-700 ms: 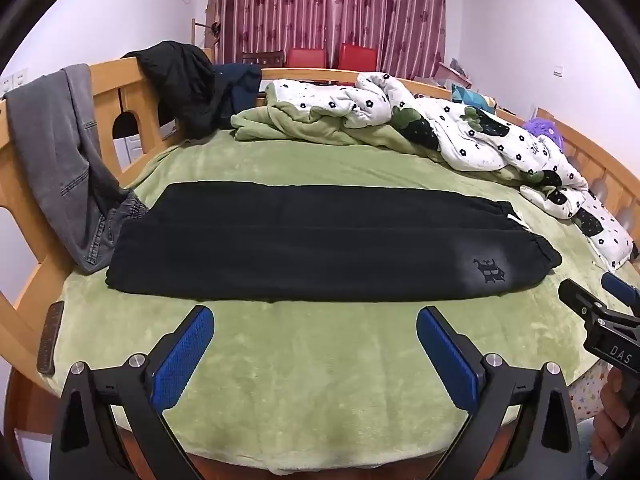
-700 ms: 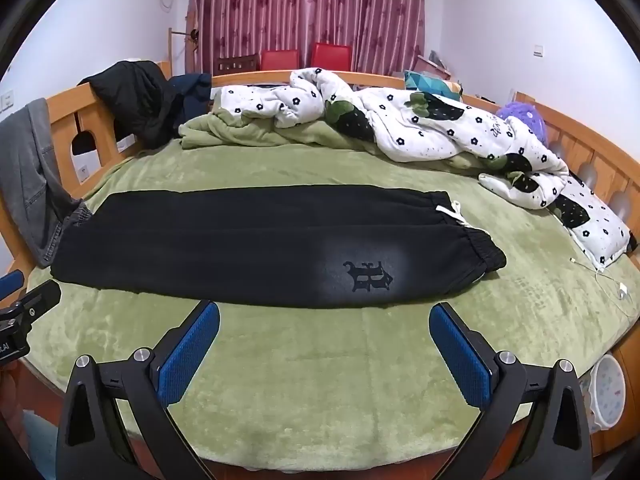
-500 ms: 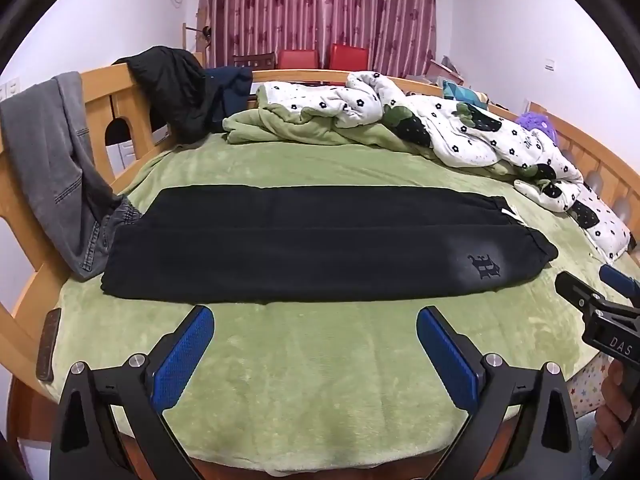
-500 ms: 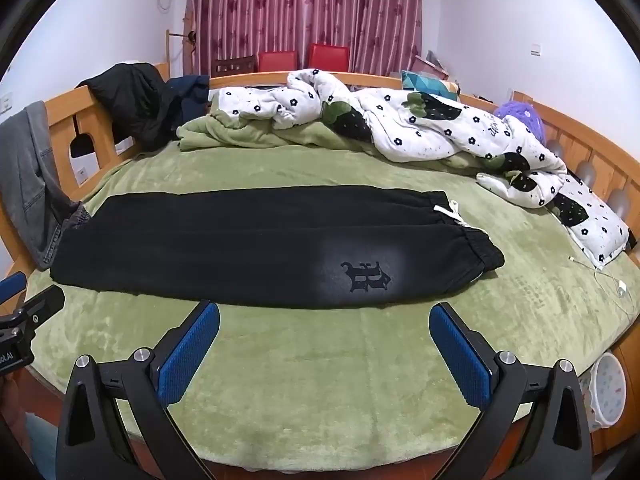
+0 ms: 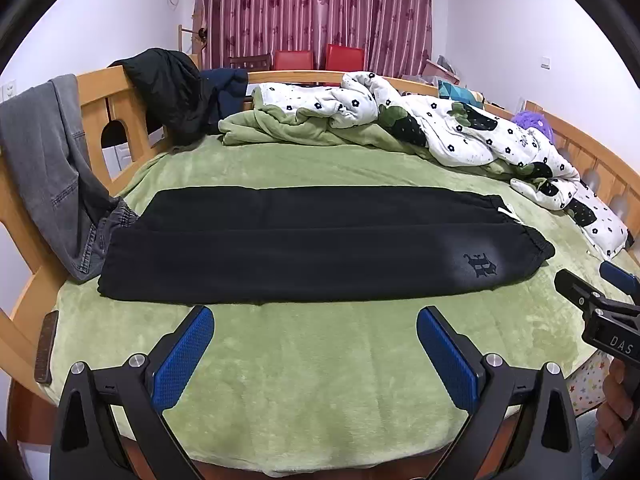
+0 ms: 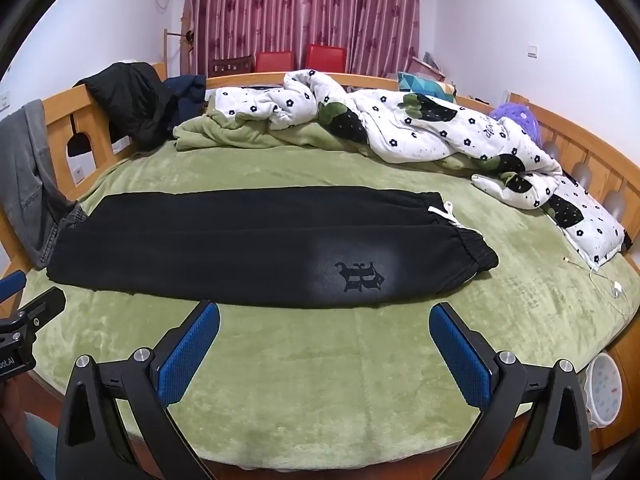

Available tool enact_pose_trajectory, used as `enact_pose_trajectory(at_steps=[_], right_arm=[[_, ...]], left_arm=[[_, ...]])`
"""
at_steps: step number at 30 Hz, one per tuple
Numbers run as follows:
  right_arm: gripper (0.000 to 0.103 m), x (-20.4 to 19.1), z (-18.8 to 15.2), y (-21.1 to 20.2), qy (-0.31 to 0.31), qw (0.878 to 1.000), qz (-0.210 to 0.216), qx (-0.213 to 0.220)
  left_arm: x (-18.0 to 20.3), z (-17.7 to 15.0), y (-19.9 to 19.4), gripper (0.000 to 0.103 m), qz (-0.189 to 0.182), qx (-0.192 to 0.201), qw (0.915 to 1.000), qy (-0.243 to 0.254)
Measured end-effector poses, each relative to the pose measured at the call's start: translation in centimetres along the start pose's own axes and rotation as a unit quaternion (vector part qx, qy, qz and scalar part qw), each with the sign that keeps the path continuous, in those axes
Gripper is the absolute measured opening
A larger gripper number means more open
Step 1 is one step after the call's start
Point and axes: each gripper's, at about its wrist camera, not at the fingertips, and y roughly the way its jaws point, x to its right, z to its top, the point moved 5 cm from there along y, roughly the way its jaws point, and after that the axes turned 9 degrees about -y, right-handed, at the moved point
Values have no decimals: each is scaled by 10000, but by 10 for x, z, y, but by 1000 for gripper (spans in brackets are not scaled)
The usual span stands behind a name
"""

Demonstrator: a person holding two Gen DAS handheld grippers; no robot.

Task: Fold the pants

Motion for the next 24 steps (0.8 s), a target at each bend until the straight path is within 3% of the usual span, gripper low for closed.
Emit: enact_pose_trajectory(at_steps=[24], right_arm=[[103,-6,2,-5,-68,10000,26,41]], left_arm=[[-5,3,0,102,-238,-94,9987,-430]])
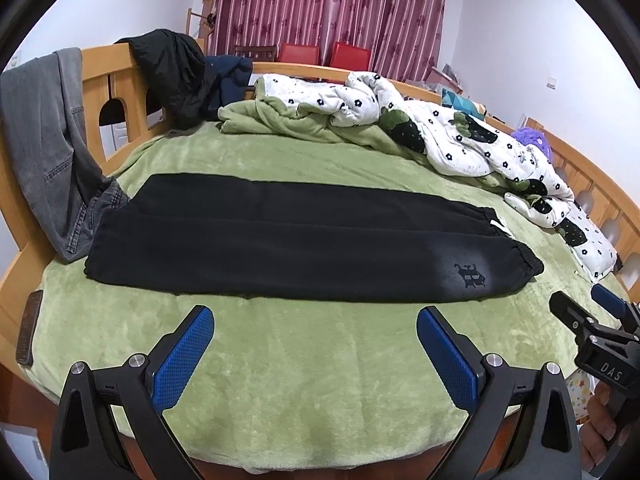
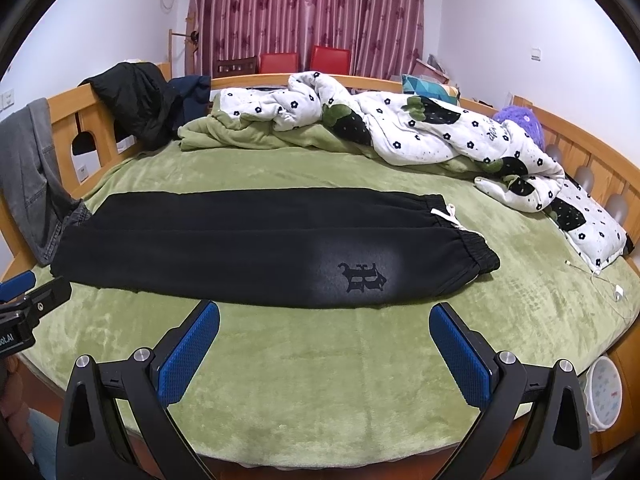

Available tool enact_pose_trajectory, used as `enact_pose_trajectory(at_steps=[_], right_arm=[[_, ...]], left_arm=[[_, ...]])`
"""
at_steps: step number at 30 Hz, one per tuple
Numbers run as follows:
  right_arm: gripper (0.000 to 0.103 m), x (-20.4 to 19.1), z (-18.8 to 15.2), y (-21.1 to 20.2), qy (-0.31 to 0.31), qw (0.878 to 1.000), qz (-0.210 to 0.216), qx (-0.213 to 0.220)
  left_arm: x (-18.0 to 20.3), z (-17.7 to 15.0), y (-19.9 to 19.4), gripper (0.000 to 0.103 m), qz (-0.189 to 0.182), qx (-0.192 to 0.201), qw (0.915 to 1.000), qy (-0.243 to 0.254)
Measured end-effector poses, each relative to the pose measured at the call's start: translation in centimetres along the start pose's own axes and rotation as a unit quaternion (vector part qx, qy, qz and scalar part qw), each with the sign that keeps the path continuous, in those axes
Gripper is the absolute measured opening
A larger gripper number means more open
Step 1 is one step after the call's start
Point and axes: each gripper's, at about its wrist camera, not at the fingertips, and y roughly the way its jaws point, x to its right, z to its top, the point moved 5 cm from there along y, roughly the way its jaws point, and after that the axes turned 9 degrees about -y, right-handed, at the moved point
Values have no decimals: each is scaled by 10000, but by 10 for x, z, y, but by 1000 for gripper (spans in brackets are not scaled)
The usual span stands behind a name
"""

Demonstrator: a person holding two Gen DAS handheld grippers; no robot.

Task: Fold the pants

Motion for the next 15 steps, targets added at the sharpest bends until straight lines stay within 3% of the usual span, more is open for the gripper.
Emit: enact_pose_trajectory(at_steps=[15], right_arm=[[103,-4,-1,3,8,10000,1,-25]], left_arm=[[-2,1,-1,102,12,-15,10000,25]])
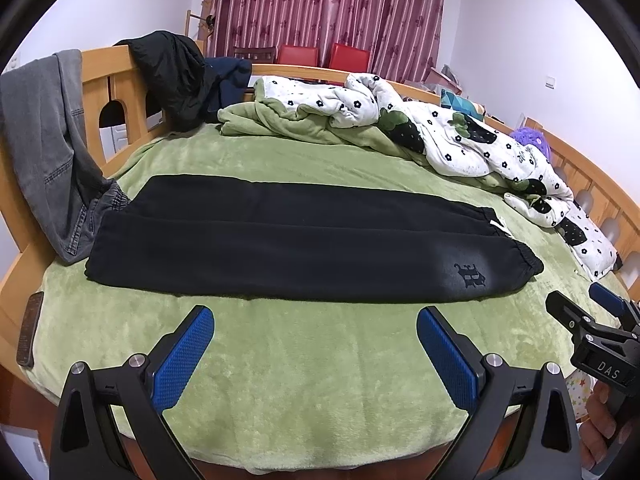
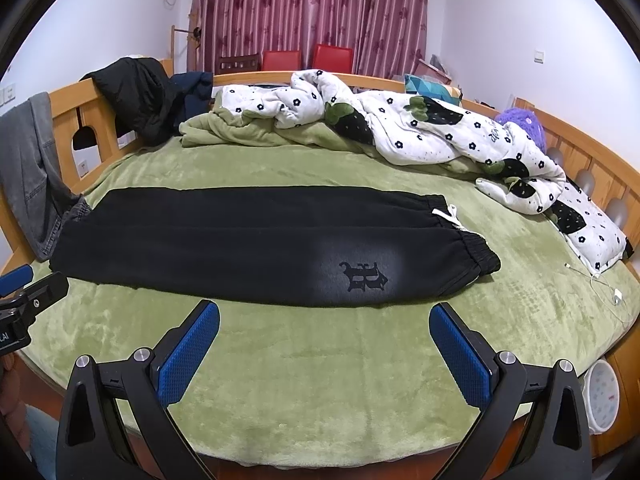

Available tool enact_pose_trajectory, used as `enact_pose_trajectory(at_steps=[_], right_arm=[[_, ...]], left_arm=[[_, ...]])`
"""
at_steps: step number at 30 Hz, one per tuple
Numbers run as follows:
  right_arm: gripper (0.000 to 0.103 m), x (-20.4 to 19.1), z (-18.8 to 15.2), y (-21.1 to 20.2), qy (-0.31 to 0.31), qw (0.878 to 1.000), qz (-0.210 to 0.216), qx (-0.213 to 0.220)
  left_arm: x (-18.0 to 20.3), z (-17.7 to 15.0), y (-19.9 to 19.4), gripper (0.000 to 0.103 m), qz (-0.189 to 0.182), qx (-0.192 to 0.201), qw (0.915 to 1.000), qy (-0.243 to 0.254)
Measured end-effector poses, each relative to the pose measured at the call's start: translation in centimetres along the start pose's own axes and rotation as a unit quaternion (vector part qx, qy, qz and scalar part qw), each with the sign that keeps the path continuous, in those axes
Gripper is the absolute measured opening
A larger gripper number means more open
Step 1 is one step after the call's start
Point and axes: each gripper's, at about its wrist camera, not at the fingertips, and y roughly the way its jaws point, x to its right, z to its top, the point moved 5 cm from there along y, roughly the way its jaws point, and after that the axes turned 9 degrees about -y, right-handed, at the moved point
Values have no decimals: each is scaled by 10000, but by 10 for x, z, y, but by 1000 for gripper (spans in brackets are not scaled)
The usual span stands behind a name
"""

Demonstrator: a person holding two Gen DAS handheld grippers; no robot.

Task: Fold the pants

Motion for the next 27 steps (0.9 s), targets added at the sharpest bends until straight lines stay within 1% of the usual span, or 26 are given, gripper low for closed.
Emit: enact_pose_trajectory(at_steps=[27], right_arm=[[103,-1,-2,2,-7,10000,-53,2]], left_arm=[[0,-1,0,102,20,12,10000,62]])
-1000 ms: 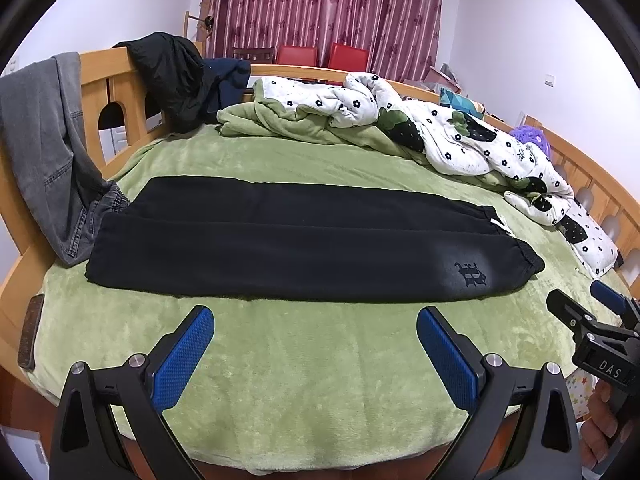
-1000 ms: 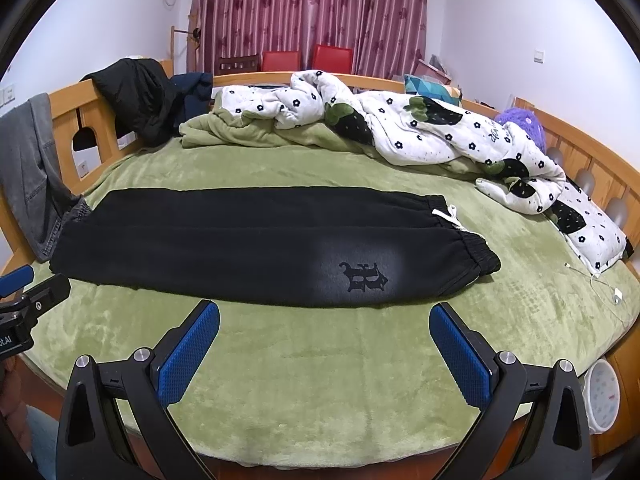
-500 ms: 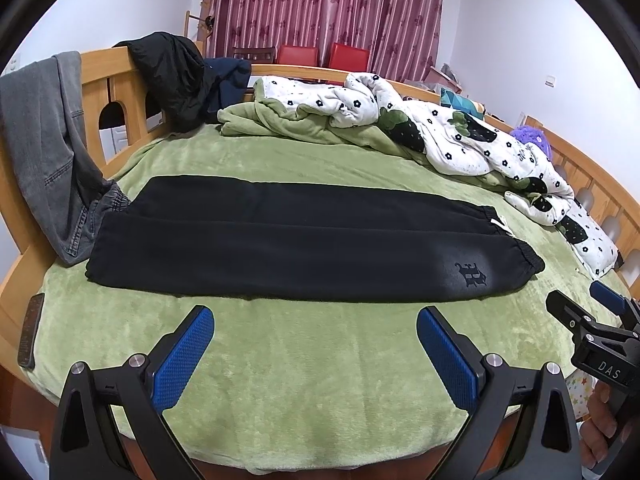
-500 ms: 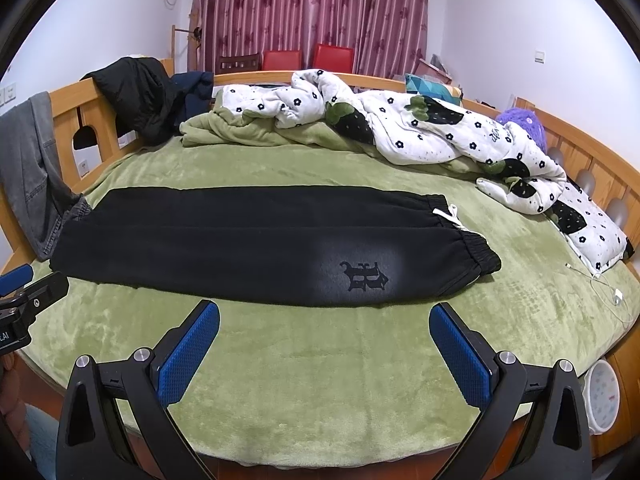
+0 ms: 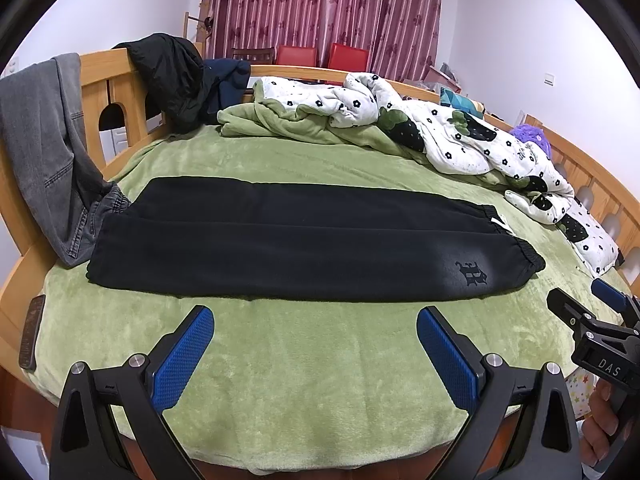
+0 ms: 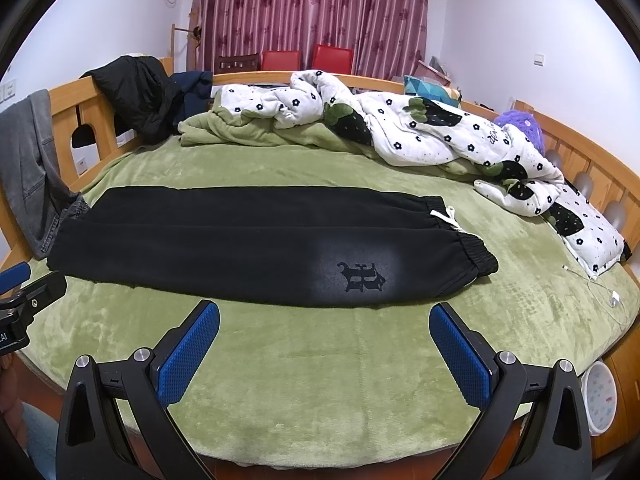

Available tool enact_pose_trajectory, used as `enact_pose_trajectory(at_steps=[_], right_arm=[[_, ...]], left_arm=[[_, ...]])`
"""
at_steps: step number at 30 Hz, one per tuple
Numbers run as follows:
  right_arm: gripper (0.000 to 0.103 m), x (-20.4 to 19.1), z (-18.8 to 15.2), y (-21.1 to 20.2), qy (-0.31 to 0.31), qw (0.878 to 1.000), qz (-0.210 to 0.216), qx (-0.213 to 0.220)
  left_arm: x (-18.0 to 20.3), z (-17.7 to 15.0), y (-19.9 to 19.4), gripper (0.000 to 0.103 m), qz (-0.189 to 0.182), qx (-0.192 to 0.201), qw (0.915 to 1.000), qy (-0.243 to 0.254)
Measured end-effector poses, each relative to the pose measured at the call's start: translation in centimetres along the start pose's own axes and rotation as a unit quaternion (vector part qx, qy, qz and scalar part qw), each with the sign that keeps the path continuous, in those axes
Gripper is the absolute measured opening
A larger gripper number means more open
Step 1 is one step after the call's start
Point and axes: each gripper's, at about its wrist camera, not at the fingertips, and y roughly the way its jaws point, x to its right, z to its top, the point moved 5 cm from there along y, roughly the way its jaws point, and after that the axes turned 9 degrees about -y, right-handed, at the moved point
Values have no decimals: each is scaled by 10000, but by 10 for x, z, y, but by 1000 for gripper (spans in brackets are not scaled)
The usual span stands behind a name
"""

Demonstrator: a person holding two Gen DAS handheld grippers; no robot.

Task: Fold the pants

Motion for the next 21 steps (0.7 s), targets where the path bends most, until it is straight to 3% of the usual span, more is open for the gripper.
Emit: enact_pose_trajectory(at_steps=[21], right_arm=[[103,4,-6,6,45,9996,-250,-111]], left_arm=[[5,0,10,102,26,-63,10000,15]])
